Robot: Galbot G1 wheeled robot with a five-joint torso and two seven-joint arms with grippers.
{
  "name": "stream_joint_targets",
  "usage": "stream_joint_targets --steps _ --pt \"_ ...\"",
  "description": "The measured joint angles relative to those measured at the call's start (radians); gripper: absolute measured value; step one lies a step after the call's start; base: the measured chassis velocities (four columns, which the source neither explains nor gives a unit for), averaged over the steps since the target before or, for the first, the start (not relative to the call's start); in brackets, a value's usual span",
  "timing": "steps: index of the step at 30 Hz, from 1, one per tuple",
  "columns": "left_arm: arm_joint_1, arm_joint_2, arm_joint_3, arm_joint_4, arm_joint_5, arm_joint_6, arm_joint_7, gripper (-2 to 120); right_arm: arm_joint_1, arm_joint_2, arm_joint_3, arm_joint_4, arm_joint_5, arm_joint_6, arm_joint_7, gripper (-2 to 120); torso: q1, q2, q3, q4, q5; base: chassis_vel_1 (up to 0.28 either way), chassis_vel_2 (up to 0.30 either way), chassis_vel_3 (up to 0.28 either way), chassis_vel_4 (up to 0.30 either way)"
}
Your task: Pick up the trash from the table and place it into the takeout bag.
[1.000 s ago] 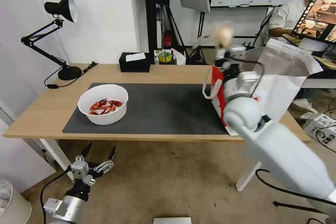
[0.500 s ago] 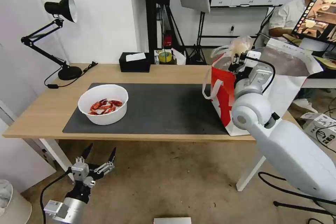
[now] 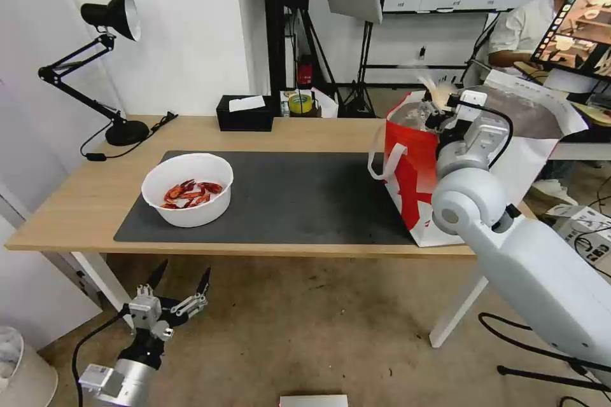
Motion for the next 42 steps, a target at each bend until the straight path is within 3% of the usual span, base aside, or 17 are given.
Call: stream_joint_targets --steps 4,12,14,16,17,19,20,22,24,25,27,32,40,42 --pt "0.000 0.002 -0.002 -0.004 0.000 0.002 0.000 100 0.000 -0.001 0.001 0.002 0.001 0.001 -0.007 100 0.000 0.000 0.000 0.0000 0.0001 0.000 0.000 0.000 0.000" --pt "0.002 0.003 -0.004 -0.010 -0.001 0.004 -0.001 100 0.000 -0.010 0.001 0.019 -0.001 0.010 -0.042 100 0.000 0.000 0.000 0.0000 0.0001 0.000 0.000 0.000 0.000" --pt "0.001 0.003 -0.004 -0.010 -0.001 0.004 -0.002 100 -0.003 -0.021 0.001 0.033 -0.003 0.038 -0.094 100 0.000 0.000 0.000 0.0000 0.0000 0.000 0.000 0.000 0.000" --pt "-0.001 0.003 -0.005 -0.010 -0.003 0.004 -0.002 100 -0.023 -0.045 0.002 0.060 -0.004 0.111 -0.227 100 0.000 0.000 0.000 0.0001 0.0000 0.000 0.000 0.000 0.000" --pt "-0.001 0.003 -0.005 -0.010 -0.003 0.004 -0.002 100 -0.023 -0.045 0.002 0.060 -0.004 0.111 -0.227 100 0.000 0.000 0.000 0.0001 0.0000 0.000 0.000 0.000 0.000" --pt "-0.005 0.004 -0.005 -0.010 -0.006 0.004 -0.002 100 -0.066 -0.074 0.008 0.089 -0.003 0.173 -0.390 100 0.000 0.000 0.000 0.0000 -0.0001 0.000 0.000 0.000 0.000" --pt "-0.005 0.004 -0.005 -0.010 -0.006 0.004 -0.002 100 -0.066 -0.074 0.008 0.089 -0.003 0.173 -0.390 100 0.000 0.000 0.000 0.0000 -0.0001 0.000 0.000 0.000 0.000" --pt "-0.009 0.005 -0.004 -0.007 -0.008 0.004 -0.002 100 -0.122 -0.097 0.016 0.115 -0.005 0.207 -0.550 100 0.000 0.000 0.000 0.0000 0.0000 0.000 0.000 0.000 0.000" --pt "-0.009 0.005 -0.003 -0.007 -0.008 0.004 -0.002 100 -0.133 -0.100 0.018 0.120 -0.006 0.213 -0.575 100 0.000 0.000 0.000 0.0000 0.0000 0.000 0.000 0.000 0.000" --pt "-0.012 0.006 -0.003 -0.005 -0.009 0.004 -0.002 100 -0.192 -0.114 0.034 0.143 -0.013 0.231 -0.672 100 0.000 0.000 0.000 0.0001 0.0001 0.000 0.000 0.000 0.000" --pt "-0.012 0.005 -0.004 -0.004 -0.011 -0.001 -0.003 100 -0.256 -0.140 0.051 0.165 -0.029 0.263 -0.760 100 0.000 0.000 0.000 -0.0001 -0.0001 0.000 0.000 0.000 0.000" --pt "-0.006 -0.002 -0.015 -0.004 -0.012 -0.013 -0.002 100 -0.348 -0.189 0.072 0.174 -0.074 0.338 -0.849 100 0.000 0.000 0.000 0.0000 0.0000 0.000 0.000 0.000 0.000" --pt "-0.002 -0.012 -0.019 -0.003 -0.012 -0.020 -0.001 100 -0.507 -0.199 0.145 0.174 -0.154 0.392 -0.902 100 0.000 0.000 0.000 0.0000 0.0000 0.000 0.000 0.000 0.000" --pt "0.000 -0.017 -0.020 -0.003 -0.011 -0.021 0.000 100 -0.677 -0.172 0.217 0.155 -0.239 0.428 -0.932 100 0.000 0.000 0.000 -0.0001 0.0002 0.000 0.000 0.000 0.000"
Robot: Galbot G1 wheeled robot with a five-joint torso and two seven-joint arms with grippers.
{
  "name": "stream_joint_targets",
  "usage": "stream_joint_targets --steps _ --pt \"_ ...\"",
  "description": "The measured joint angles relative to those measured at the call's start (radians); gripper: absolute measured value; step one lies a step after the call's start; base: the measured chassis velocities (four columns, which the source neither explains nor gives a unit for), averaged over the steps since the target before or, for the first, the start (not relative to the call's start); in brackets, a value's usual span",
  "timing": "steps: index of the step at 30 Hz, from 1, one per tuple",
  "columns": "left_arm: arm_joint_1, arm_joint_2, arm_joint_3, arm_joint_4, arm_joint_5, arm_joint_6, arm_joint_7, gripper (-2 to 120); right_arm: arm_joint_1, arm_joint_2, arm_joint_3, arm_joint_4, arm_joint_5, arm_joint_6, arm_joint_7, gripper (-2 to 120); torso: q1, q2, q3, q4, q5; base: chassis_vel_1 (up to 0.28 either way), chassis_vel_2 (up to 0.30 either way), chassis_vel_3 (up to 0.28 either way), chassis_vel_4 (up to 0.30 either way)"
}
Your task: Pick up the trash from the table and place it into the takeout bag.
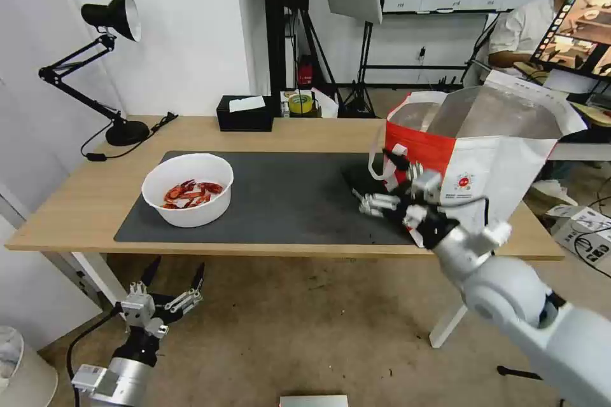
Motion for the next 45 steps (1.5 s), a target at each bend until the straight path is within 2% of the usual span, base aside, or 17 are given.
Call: stream_joint_targets --steps 8,10,12,15,26,37,41,45 --pt "0.007 -0.004 -0.002 0.001 0.004 -0.003 0.002 100 -0.187 0.064 0.068 -0.030 -0.077 0.045 0.030 100 0.000 0.000 0.000 0.0001 -0.0003 0.000 0.000 0.000 0.000" --pt "0.011 -0.007 -0.004 0.001 0.005 -0.005 0.004 100 -0.265 0.109 0.081 -0.037 -0.123 0.060 0.095 100 0.000 0.000 0.000 0.0000 -0.0001 0.000 0.000 0.000 0.000" --pt "0.012 -0.008 -0.004 0.001 0.005 -0.005 0.005 100 -0.278 0.116 0.083 -0.037 -0.130 0.062 0.105 100 0.000 0.000 0.000 0.0000 -0.0001 0.000 0.000 0.000 0.000" --pt "0.015 -0.008 -0.008 -0.002 0.006 -0.006 0.006 100 -0.353 0.171 0.087 -0.037 -0.188 0.077 0.181 100 0.000 0.000 0.000 -0.0001 -0.0001 0.000 0.000 0.000 0.000" --pt "0.017 -0.020 -0.009 0.001 0.016 -0.014 0.006 100 -0.365 0.188 0.102 -0.053 -0.193 0.068 0.246 100 0.000 0.000 0.000 0.0002 -0.0002 0.000 0.000 0.000 0.000" --pt "0.019 -0.019 -0.012 0.004 0.016 -0.018 0.007 100 -0.365 0.184 0.105 -0.052 -0.185 0.056 0.261 100 0.000 0.000 0.000 0.0002 -0.0002 0.000 0.000 0.000 0.000" --pt "0.000 0.008 -0.023 -0.014 -0.012 -0.002 0.003 100 -0.364 0.183 0.105 -0.051 -0.185 0.055 0.261 100 0.000 0.000 0.000 0.0002 -0.0003 0.000 0.000 0.000 0.000" --pt "-0.040 0.078 -0.058 -0.048 -0.091 0.066 -0.026 100 -0.363 0.183 0.105 -0.051 -0.184 0.055 0.261 100 0.000 0.000 0.000 0.0001 -0.0002 0.000 0.000 0.000 0.000"
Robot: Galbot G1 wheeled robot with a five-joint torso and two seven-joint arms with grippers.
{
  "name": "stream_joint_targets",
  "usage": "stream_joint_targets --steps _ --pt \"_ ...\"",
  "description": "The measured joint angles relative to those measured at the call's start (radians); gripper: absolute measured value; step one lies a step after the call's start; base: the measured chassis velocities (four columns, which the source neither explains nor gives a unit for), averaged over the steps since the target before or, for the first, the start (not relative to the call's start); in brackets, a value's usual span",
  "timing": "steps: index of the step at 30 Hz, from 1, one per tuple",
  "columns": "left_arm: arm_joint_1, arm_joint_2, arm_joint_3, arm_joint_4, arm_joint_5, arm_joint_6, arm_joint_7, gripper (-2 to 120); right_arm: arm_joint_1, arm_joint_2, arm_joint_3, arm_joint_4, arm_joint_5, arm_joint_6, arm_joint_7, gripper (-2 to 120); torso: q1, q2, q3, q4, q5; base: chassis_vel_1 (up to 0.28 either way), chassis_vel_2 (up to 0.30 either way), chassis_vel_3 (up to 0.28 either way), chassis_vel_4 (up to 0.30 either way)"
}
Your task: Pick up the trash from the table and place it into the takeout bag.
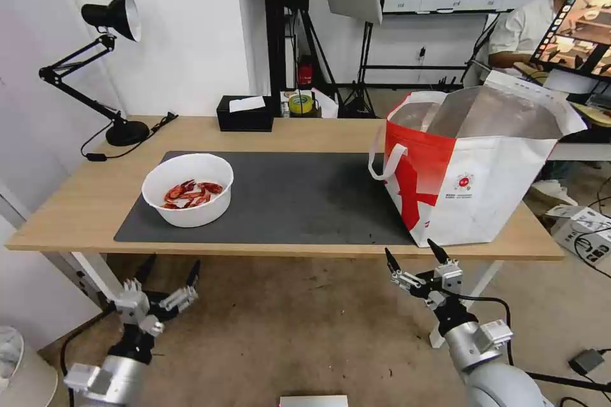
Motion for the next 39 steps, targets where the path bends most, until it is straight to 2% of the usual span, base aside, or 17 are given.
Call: stream_joint_targets --steps 2,4,8,10,11,12,14,16,22,24,26,27,28,30,31,33,39 --pt "-0.007 0.017 -0.005 -0.001 -0.012 0.011 -0.007 100 0.000 0.000 0.000 0.000 0.000 0.000 0.000 100 0.000 0.000 0.000 0.0000 0.0000 0.000 0.000 0.000 0.000" --pt "-0.031 0.078 -0.018 -0.003 -0.054 0.051 -0.042 100 0.001 0.000 0.000 0.000 0.000 0.000 0.000 100 0.000 0.000 0.000 0.0000 -0.0002 0.000 0.000 0.000 0.000" --pt "-0.044 0.129 -0.039 -0.009 -0.097 0.089 -0.073 100 0.001 0.000 0.000 0.000 0.001 0.000 0.000 100 0.000 0.000 0.000 -0.0002 -0.0003 0.000 0.000 0.000 0.000" --pt "-0.053 0.166 -0.065 -0.012 -0.132 0.114 -0.097 100 0.001 -0.001 -0.001 0.001 0.001 -0.001 0.000 100 0.000 0.000 0.000 0.0002 0.0001 0.000 0.000 0.000 0.000" --pt "-0.082 0.214 -0.068 -0.007 -0.160 0.137 -0.116 100 0.001 -0.001 -0.001 0.001 0.001 -0.001 -0.001 100 0.000 0.000 0.000 0.0004 -0.0001 0.000 0.000 0.000 0.000" --pt "-0.082 0.214 -0.068 -0.007 -0.160 0.137 -0.116 100 0.001 -0.001 -0.001 0.001 0.001 -0.001 -0.001 100 0.000 0.000 0.000 0.0004 -0.0001 0.000 0.000 0.000 0.000" --pt "-0.117 0.256 -0.064 0.003 -0.177 0.159 -0.136 100 0.001 -0.001 -0.001 0.001 0.001 -0.001 -0.001 100 0.000 0.000 0.000 0.0000 -0.0002 0.000 0.000 0.000 0.000" --pt "-0.195 0.333 -0.034 0.034 -0.220 0.207 -0.176 100 0.001 -0.001 -0.001 0.001 0.001 -0.001 -0.001 100 0.000 0.000 0.000 -0.0002 -0.0002 0.000 0.000 0.000 0.000" --pt "-0.294 0.416 0.024 0.087 -0.280 0.260 -0.185 100 0.001 -0.001 -0.001 0.002 0.001 -0.001 -0.001 100 0.000 0.000 0.000 -0.0001 -0.0003 0.000 0.000 0.000 0.000" --pt "-0.359 0.460 0.055 0.117 -0.351 0.335 -0.188 100 0.002 -0.001 -0.001 0.002 0.001 -0.001 -0.001 100 0.000 0.000 0.000 -0.0001 -0.0001 0.000 0.000 0.000 0.000" --pt "-0.370 0.467 0.060 0.121 -0.364 0.351 -0.189 100 0.002 -0.001 -0.001 0.002 0.001 -0.001 -0.001 100 0.000 0.000 0.000 -0.0001 0.0000 0.000 0.000 0.000 0.000" --pt "-0.426 0.494 0.083 0.144 -0.423 0.437 -0.195 100 0.002 -0.001 -0.001 0.002 0.001 -0.001 -0.001 100 0.000 0.000 0.000 0.0001 -0.0001 0.000 0.000 0.000 0.000" --pt "-0.426 0.494 0.083 0.144 -0.423 0.437 -0.195 100 0.002 -0.001 -0.001 0.002 0.001 -0.001 -0.001 100 0.000 0.000 0.000 0.0001 -0.0001 0.000 0.000 0.000 0.000" --pt "-0.530 0.530 0.137 0.200 -0.518 0.519 -0.205 100 0.002 -0.001 -0.001 0.002 0.001 -0.001 -0.002 100 0.000 0.000 0.000 -0.0001 -0.0002 0.000 0.000 0.000 0.000" --pt "-0.530 0.530 0.137 0.200 -0.518 0.519 -0.205 100 0.002 -0.001 -0.001 0.002 0.001 -0.001 -0.002 100 0.000 0.000 0.000 -0.0001 -0.0002 0.000 0.000 0.000 0.000" --pt "-0.612 0.546 0.180 0.245 -0.587 0.597 -0.221 100 0.002 -0.001 -0.001 0.002 0.001 -0.001 -0.002 100 0.000 0.000 0.000 -0.0001 0.0002 0.000 0.000 0.000 0.000" --pt "-0.706 0.545 0.248 0.308 -0.648 0.674 -0.253 100 0.002 -0.001 -0.001 0.002 0.001 -0.001 -0.002 100 0.000 0.000 0.000 0.0000 0.0000 0.000 0.000 0.000 0.000"
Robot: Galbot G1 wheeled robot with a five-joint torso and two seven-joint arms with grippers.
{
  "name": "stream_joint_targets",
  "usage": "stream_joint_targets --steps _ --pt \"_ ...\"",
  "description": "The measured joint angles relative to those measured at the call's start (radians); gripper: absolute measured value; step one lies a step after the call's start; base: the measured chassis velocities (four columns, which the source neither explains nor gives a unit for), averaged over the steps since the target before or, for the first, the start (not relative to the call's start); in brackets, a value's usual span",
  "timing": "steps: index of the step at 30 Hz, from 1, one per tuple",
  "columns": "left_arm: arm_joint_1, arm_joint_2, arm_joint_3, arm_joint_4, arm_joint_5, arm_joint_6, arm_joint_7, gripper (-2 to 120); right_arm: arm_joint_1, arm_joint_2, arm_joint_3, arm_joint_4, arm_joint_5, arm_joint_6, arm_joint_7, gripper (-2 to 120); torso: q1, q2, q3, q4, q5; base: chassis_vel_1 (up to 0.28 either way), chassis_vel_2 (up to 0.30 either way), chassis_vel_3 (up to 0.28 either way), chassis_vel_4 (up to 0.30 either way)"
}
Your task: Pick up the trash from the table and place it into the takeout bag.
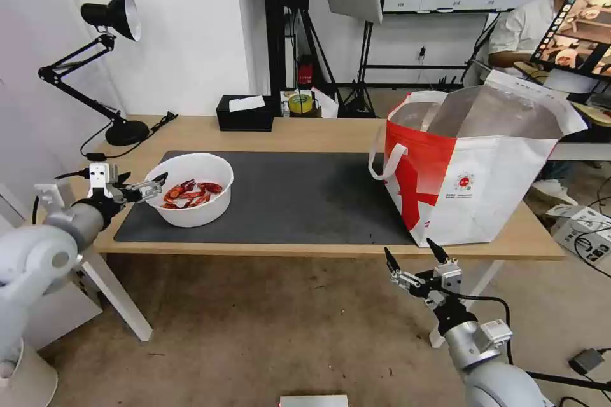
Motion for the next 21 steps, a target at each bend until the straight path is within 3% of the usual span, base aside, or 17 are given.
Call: stream_joint_targets --steps 3,7,11,13,21 --pt "-0.031 -0.006 0.026 0.021 -0.010 0.028 -0.016 100 0.000 0.000 0.000 0.000 0.000 0.000 0.000 100 0.000 0.000 0.000 -0.0001 0.0000 0.000 0.000 0.000 0.000" --pt "-0.092 -0.020 0.083 0.060 -0.012 0.103 -0.085 100 0.000 0.000 0.000 0.000 0.000 0.000 0.000 100 0.000 0.000 0.000 -0.0001 0.0000 0.000 0.000 0.000 0.000" --pt "-0.117 -0.025 0.107 0.074 -0.022 0.124 -0.116 100 0.000 0.000 0.000 0.000 0.000 0.000 0.000 100 0.000 0.000 0.000 0.0000 -0.0001 0.000 0.000 0.000 0.000" --pt "-0.162 -0.032 0.136 0.091 -0.072 0.168 -0.174 100 0.000 0.000 0.000 0.000 0.000 0.000 0.000 100 0.000 0.000 0.000 -0.0001 0.0000 0.000 0.000 0.000 0.000" --pt "-0.246 -0.035 0.175 0.122 -0.212 0.275 -0.250 100 0.000 0.000 0.000 0.000 0.000 0.000 0.000 100 0.000 0.000 0.000 -0.0001 0.0001 0.000 0.000 0.000 0.000"
